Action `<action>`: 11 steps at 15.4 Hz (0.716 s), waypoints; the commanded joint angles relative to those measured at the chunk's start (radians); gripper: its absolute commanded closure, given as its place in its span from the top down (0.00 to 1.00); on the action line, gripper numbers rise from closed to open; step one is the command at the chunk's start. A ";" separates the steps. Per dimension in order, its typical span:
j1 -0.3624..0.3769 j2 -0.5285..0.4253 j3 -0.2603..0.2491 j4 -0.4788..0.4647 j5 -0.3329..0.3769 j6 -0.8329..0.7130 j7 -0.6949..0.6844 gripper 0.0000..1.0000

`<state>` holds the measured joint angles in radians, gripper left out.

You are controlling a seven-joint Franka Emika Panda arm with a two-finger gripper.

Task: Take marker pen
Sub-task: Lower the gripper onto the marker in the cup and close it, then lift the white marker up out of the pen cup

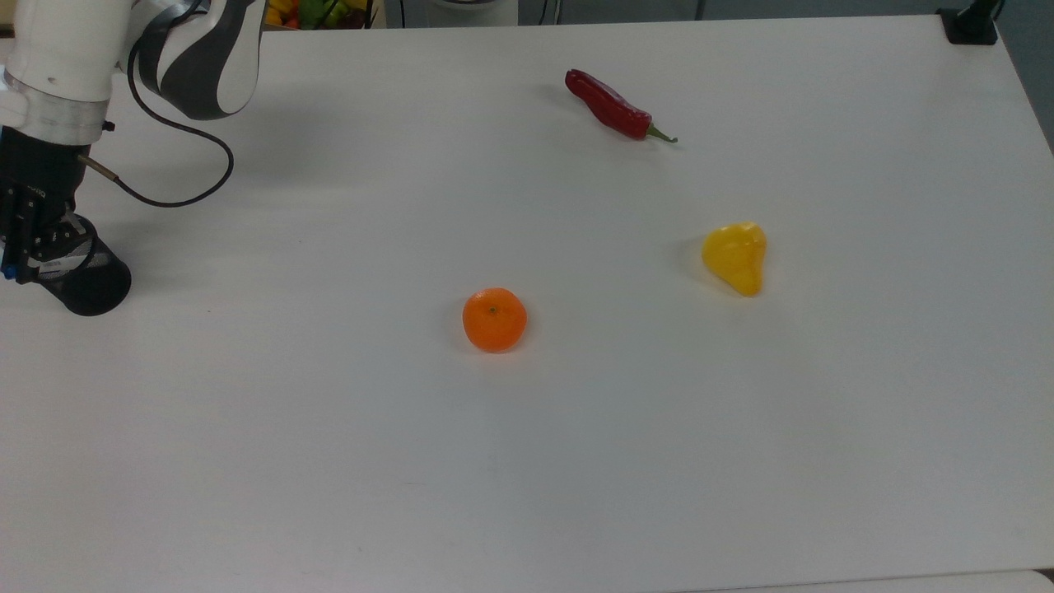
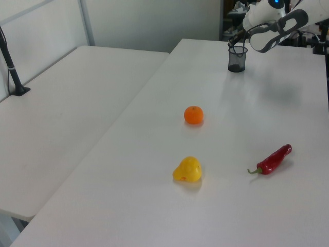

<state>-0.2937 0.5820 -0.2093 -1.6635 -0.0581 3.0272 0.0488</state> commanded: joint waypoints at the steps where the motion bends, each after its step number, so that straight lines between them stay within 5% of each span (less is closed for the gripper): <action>1: 0.008 -0.004 -0.013 0.004 -0.006 0.015 0.013 0.00; 11: -0.004 -0.143 -0.013 -0.002 0.001 0.010 0.025 0.00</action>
<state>-0.2997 0.5140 -0.2133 -1.6320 -0.0570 3.0338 0.0525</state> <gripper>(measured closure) 0.833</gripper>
